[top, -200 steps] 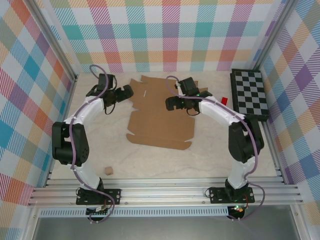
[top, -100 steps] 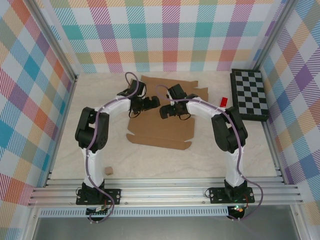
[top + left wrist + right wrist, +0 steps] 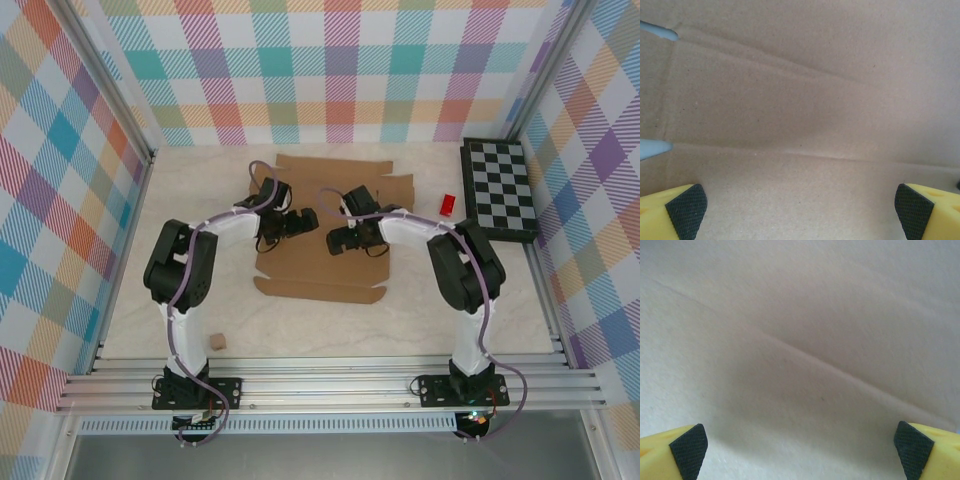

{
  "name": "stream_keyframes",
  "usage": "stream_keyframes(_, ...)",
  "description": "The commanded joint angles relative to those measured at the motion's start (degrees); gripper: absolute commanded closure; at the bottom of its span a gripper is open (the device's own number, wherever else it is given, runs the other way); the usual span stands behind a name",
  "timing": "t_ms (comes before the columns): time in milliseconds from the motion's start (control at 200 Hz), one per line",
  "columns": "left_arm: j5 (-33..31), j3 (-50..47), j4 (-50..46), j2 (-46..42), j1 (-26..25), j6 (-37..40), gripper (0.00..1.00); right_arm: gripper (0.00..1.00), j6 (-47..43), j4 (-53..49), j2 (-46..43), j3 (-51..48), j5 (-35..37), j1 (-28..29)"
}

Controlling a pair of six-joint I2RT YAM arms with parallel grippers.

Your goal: Fold the paper box

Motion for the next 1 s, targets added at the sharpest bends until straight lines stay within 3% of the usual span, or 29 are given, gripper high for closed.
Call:
stream_keyframes(0,-1.84,-5.02,-3.05,-3.9,-2.38,-3.08,0.0,0.0,1.97,-0.38,-3.76,-4.56,-0.81,-0.08)
stream_keyframes(435,-9.78,-30.06,-1.61,-25.85,-11.92,-15.8,0.0,0.0,9.71,1.49,-22.12,-28.11,-2.19,0.15)
stream_keyframes(555,-12.49,-31.32,-4.32,-33.16,-12.22,-17.51,0.0,0.0,9.69,-1.12,-27.78,-31.01,-1.52,0.18)
stream_keyframes(655,-16.68,-25.09,-11.77,-37.77,-10.85,-13.0,0.0,0.0,5.47,-5.14,-30.72,-27.2,0.01,0.16)
stream_keyframes(800,-9.17,-15.36,-17.15,-36.99,0.46,-8.55,0.0,0.01,-9.2,-2.99,-29.58,-18.11,-2.4,-0.56)
stream_keyframes(940,-5.97,-9.4,-17.17,-32.88,8.8,-6.03,0.0,0.25,-24.72,-3.34,-19.66,-1.26,-12.5,-6.39)
stream_keyframes(995,-5.17,-7.53,-16.97,-30.95,10.59,-5.47,0.0,0.25,-28.67,-7.26,-12.82,9.56,-12.43,-7.65)
